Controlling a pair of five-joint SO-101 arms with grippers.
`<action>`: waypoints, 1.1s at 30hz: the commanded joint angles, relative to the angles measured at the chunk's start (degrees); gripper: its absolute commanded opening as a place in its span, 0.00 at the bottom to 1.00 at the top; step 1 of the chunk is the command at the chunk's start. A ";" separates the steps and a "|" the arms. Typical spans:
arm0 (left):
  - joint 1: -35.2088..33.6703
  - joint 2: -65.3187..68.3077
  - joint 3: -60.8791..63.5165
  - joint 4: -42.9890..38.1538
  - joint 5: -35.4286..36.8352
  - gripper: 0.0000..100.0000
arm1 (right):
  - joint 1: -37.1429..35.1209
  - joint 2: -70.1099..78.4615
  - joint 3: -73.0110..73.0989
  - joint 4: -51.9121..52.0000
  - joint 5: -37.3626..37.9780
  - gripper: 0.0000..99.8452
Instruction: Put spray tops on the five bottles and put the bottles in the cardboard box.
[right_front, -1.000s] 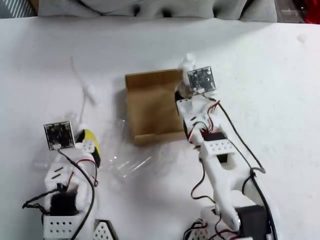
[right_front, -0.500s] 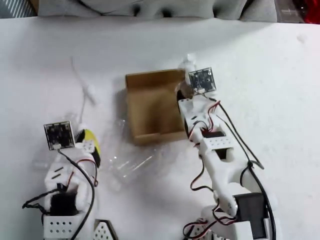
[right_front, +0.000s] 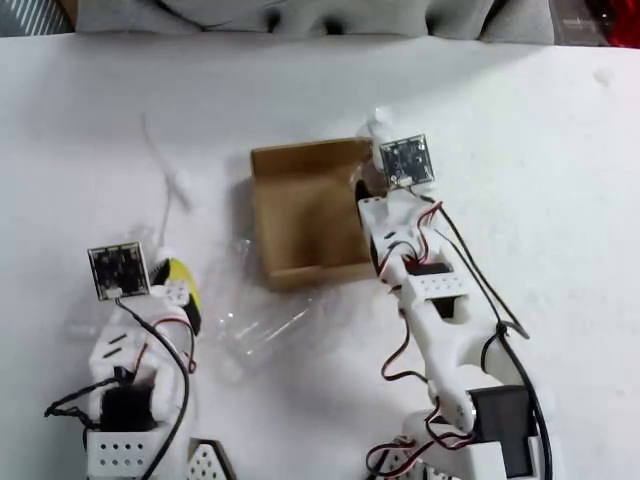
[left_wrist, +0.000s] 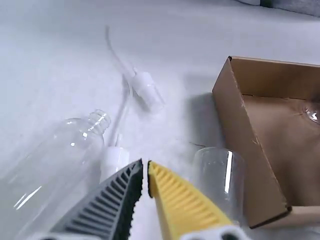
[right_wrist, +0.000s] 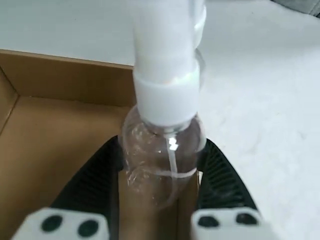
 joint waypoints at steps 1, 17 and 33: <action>-0.40 -0.57 -0.09 -0.35 -0.44 0.02 | 2.24 -0.40 -2.46 -0.57 0.88 0.01; -0.40 -0.57 -0.09 -0.35 -0.44 0.02 | 1.89 -0.40 -2.46 -0.40 0.88 0.04; -0.48 -0.57 -0.09 -0.35 -0.44 0.02 | -1.80 0.04 -2.46 -0.31 0.88 0.19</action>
